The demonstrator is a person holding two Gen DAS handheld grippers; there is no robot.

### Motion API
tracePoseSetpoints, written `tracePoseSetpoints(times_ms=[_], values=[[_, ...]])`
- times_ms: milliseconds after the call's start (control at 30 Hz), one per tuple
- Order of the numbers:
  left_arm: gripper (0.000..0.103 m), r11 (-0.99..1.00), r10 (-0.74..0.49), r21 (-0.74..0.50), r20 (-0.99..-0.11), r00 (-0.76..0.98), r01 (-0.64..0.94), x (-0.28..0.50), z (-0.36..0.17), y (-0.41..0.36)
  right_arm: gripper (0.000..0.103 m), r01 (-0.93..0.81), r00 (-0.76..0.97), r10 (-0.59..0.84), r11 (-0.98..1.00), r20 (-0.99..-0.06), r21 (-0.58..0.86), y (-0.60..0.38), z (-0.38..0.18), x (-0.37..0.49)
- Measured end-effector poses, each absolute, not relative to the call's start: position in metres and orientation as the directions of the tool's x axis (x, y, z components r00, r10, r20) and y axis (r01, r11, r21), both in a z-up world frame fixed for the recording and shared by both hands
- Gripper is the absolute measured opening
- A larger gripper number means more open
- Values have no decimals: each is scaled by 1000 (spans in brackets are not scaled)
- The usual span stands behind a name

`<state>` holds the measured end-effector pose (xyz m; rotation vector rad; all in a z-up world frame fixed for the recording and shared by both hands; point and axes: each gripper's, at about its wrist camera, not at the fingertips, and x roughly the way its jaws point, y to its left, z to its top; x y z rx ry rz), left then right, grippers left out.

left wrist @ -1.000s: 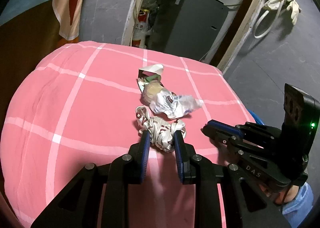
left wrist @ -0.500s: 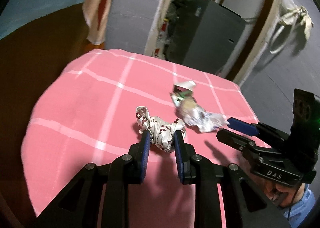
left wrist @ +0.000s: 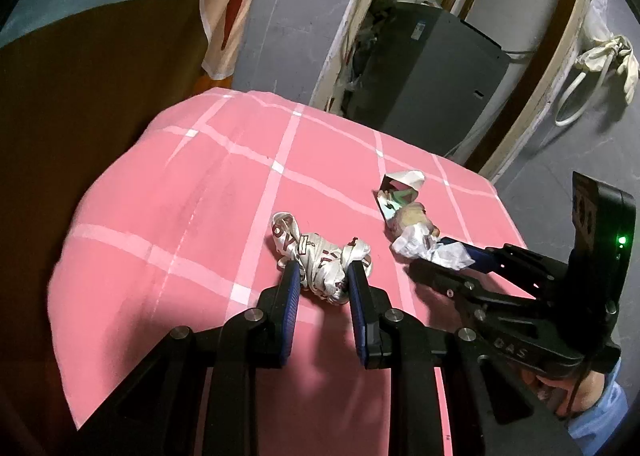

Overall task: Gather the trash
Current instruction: 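Grasp the white printed wrapper with the left gripper while the right gripper grasps crumpled foil, then carry both held pieces over the blue bucket and open both grippers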

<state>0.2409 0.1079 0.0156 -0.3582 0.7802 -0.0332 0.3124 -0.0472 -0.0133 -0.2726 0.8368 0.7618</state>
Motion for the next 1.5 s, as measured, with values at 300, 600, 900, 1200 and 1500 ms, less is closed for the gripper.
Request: tracePoseSetpoints(times_ms=[300,600,900,1200,1500], values=[[20,939,-177,-336,-666,725,-79,237,23,99,18,-702,432,508,708,-746,76,-59,-14,302],[20,936,-200,-350,-631,749,-45,225,26,85,13,-673,452,546,728,-705,132,-85,-10,289],[20,931,-245,-361,-501,830,57,208,45,51,13,-636,613,621,755,-488,161,-138,27,252],[20,905,-326,-376,-311,893,199,200,85,-6,14,-513,826,525,851,-207,112,-215,78,209],[20,874,-428,-340,-199,882,348,206,107,-75,14,-337,937,340,940,-77,56,-275,102,183]])
